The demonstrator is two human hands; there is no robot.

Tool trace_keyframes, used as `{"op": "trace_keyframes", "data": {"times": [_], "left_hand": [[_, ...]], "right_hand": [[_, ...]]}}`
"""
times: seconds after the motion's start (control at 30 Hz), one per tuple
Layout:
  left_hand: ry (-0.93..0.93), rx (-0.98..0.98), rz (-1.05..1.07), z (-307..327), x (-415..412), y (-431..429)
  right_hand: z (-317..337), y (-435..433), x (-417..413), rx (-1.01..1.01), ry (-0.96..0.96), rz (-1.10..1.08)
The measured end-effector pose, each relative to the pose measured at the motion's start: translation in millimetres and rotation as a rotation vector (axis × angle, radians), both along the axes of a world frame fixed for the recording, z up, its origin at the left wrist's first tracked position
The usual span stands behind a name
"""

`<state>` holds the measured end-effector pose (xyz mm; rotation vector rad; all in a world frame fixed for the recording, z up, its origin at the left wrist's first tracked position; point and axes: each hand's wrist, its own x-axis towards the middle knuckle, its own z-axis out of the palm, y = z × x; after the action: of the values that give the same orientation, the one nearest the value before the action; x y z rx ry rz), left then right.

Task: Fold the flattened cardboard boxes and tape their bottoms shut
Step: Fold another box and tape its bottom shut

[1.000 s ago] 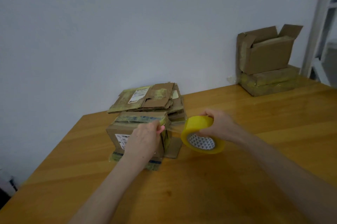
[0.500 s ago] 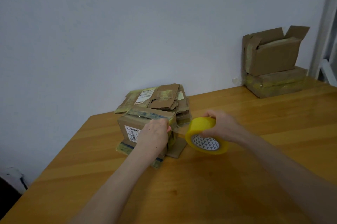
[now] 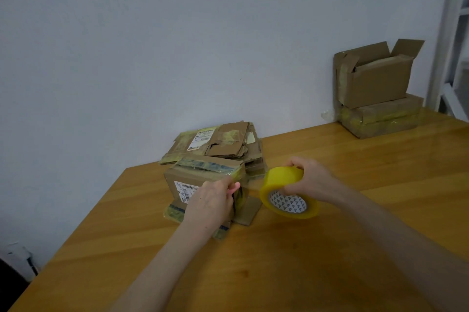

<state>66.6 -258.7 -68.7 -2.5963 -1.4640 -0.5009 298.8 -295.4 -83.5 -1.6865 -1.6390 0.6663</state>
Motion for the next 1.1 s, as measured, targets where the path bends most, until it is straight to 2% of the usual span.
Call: {"op": "trace_keyframes", "data": {"times": [0.43, 0.57, 0.7, 0.77, 0.83, 0.97, 1.1], "left_hand": [[0.206, -0.032, 0.109, 8.0, 27.8, 6.4], [0.279, -0.137, 0.117, -5.6, 20.9, 2.9], [0.162, -0.143, 0.058, -27.1, -2.4, -7.6], [0.096, -0.062, 0.025, -25.2, -7.9, -10.1], [0.042, -0.025, -0.006, -26.6, -7.1, -12.3], [-0.039, -0.158, 0.011, -49.5, 3.3, -12.2], [0.078, -0.211, 0.014, -62.3, 16.1, -13.1]], "right_hand": [[4.7, 0.5, -7.7, -0.028, 0.004, 0.027], [4.8, -0.9, -10.3, -0.017, 0.007, 0.022], [-0.4, -1.9, -3.2, -0.005, 0.042, -0.048], [-1.4, -1.1, 1.6, -0.047, 0.104, -0.069], [-1.5, -3.0, 5.5, -0.048, 0.255, -0.097], [-6.1, -10.6, 10.8, 0.015, 0.530, -0.117], [-15.2, -17.9, 21.6, 0.075, 0.639, -0.140]]}}
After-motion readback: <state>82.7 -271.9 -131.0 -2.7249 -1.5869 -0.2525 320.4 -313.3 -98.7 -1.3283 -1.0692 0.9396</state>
